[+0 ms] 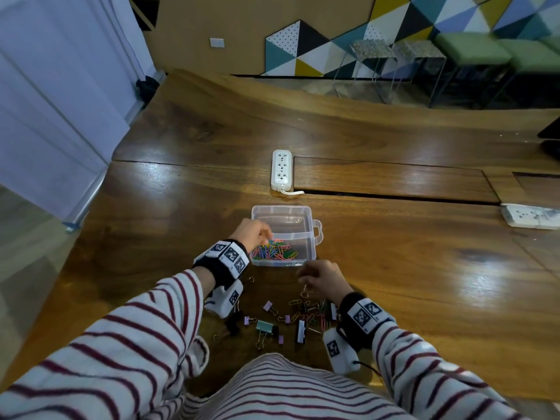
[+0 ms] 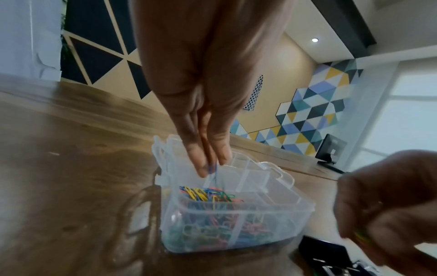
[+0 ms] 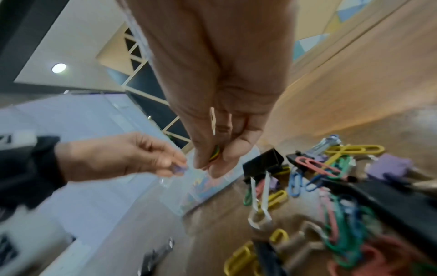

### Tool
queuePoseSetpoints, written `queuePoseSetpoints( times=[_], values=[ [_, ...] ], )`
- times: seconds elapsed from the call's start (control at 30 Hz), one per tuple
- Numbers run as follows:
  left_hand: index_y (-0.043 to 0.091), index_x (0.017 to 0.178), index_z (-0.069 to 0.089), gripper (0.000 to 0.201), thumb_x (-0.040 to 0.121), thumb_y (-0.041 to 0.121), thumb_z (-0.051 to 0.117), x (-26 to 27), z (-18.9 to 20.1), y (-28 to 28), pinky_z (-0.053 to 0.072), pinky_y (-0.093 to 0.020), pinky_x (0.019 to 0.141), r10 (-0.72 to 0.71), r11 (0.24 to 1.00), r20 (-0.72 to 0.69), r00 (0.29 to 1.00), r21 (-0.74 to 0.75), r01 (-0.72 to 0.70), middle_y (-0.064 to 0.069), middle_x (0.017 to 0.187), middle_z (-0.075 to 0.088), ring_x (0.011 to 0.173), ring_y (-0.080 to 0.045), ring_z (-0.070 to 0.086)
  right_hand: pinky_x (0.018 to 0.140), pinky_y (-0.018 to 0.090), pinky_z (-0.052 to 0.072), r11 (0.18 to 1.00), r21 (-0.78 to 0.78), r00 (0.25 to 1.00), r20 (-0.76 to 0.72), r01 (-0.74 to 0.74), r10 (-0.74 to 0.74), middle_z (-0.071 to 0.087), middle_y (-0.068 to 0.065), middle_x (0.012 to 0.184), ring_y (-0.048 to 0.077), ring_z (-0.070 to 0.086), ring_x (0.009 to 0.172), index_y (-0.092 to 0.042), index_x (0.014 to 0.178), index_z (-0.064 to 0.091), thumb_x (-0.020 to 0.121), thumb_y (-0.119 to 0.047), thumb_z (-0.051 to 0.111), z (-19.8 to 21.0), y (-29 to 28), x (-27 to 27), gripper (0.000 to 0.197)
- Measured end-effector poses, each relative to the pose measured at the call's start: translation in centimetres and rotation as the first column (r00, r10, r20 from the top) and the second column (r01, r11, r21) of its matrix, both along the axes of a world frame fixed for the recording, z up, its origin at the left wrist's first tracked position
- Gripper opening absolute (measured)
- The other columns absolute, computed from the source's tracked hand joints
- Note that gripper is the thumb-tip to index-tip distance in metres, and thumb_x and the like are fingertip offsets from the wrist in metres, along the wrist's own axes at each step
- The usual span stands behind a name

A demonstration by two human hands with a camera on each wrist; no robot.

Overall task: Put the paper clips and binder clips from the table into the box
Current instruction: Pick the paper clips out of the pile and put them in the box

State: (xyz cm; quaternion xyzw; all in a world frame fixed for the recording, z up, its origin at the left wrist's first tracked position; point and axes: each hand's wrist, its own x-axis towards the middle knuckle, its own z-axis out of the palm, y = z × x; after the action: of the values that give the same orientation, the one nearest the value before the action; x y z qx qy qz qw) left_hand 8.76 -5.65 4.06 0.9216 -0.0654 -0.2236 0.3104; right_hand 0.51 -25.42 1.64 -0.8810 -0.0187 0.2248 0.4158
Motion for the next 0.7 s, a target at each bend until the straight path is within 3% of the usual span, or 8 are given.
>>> queuePoseSetpoints(
  times=[0.1, 0.2, 0.27, 0.33, 0.43, 0.5, 0.57, 0.7],
  values=[
    [0.008, 0.113, 0.062, 0.028, 0.091, 0.0, 0.047, -1.2, 0.0, 0.0, 0.048, -0.033, 0.099, -0.034, 0.999, 0.028, 0.999, 0.006, 0.034, -0.009, 0.122, 0.063, 0.111, -0.017, 0.06, 0.054, 0.013, 0.05, 0.983, 0.105, 0.988, -0.062, 0.149, -0.143, 0.065, 0.003, 0.084, 0.006, 0.061, 0.067, -0.011, 0.091, 0.064, 0.085, -0.008, 0.06, 0.6, 0.0, 1.5, 0.008],
    [0.008, 0.106, 0.064, 0.025, 0.091, 0.0, 0.046, -3.4, 0.4, -0.4, 0.05, -0.034, 0.095, -0.041, 0.999, 0.17, 0.985, -0.022, 0.045, -0.009, 0.116, 0.064, 0.108, -0.019, 0.06, 0.055, 0.012, 0.052, 0.945, 0.18, 0.961, -0.084, 0.274, -0.262, 0.064, 0.002, 0.082, 0.008, 0.06, 0.067, -0.004, 0.094, 0.064, 0.085, -0.004, 0.059, 1.4, 0.7, 3.5, 0.01],
    [0.009, 0.102, 0.064, 0.018, 0.09, 0.006, 0.05, -5.6, -0.1, -1.3, 0.048, -0.032, 0.092, -0.145, 0.989, 0.171, 0.975, 0.032, 0.142, -0.009, 0.11, 0.064, 0.105, -0.021, 0.059, 0.065, 0.016, 0.055, 0.939, 0.202, 0.96, -0.103, 0.277, -0.261, 0.066, 0.012, 0.093, 0.015, 0.063, 0.074, 0.002, 0.103, 0.062, 0.088, -0.003, 0.056, 2.0, 1.5, 4.5, 0.017],
    [0.01, 0.104, 0.061, 0.016, 0.089, 0.011, 0.055, -7.9, -1.3, -2.6, 0.046, -0.035, 0.093, -0.271, 0.958, 0.026, 0.962, 0.109, 0.266, -0.009, 0.112, 0.062, 0.107, -0.024, 0.057, 0.086, 0.025, 0.051, 0.988, 0.07, 0.991, 0.001, 0.137, -0.137, 0.066, 0.013, 0.106, 0.02, 0.062, 0.092, 0.001, 0.107, 0.062, 0.09, -0.004, 0.052, 2.1, 1.9, 5.1, 0.021],
    [0.009, 0.117, 0.049, 0.035, 0.087, 0.019, 0.061, -10.6, -3.0, -4.2, 0.044, -0.041, 0.093, -0.376, 0.89, -0.174, 0.91, 0.204, 0.407, -0.012, 0.122, 0.048, 0.113, -0.028, 0.049, 0.093, 0.027, 0.044, 0.996, -0.083, 0.982, 0.179, -0.041, 0.055, 0.067, 0.013, 0.109, 0.023, 0.061, 0.104, 0.0, 0.105, 0.065, 0.091, -0.002, 0.048, 2.1, 1.7, 4.3, 0.022],
    [0.007, 0.123, 0.043, 0.046, 0.084, 0.02, 0.064, -11.7, -3.7, -4.8, 0.045, -0.042, 0.092, -0.383, 0.886, -0.142, 0.913, 0.224, 0.406, -0.013, 0.126, 0.041, 0.117, -0.029, 0.043, 0.094, 0.032, 0.048, 0.99, -0.109, 0.96, 0.256, -0.089, 0.115, 0.067, 0.015, 0.108, 0.025, 0.062, 0.102, -0.002, 0.1, 0.066, 0.09, -0.003, 0.05, 1.6, 1.0, 3.1, 0.019],
    [0.007, 0.126, 0.038, 0.051, 0.083, 0.013, 0.064, -12.1, -4.1, -5.2, 0.047, -0.041, 0.091, -0.381, 0.894, -0.076, 0.921, 0.223, 0.388, -0.013, 0.127, 0.037, 0.118, -0.028, 0.04, 0.086, 0.036, 0.052, 0.978, -0.177, 0.953, 0.261, -0.112, 0.156, 0.067, 0.011, 0.101, 0.022, 0.062, 0.092, -0.006, 0.094, 0.064, 0.09, -0.005, 0.051, 1.3, -0.1, 1.7, 0.014],
    [0.008, 0.126, 0.037, 0.049, 0.083, 0.004, 0.06, -11.9, -4.3, -5.8, 0.047, -0.04, 0.087, -0.385, 0.897, -0.007, 0.923, 0.233, 0.376, -0.012, 0.123, 0.037, 0.116, -0.027, 0.039, 0.081, 0.024, 0.048, 0.91, -0.319, 0.934, 0.151, -0.264, 0.323, 0.062, 0.003, 0.101, 0.012, 0.056, 0.088, -0.011, 0.096, 0.06, 0.089, -0.007, 0.05, 0.5, -2.4, -2.0, 0.013]
  ],
)
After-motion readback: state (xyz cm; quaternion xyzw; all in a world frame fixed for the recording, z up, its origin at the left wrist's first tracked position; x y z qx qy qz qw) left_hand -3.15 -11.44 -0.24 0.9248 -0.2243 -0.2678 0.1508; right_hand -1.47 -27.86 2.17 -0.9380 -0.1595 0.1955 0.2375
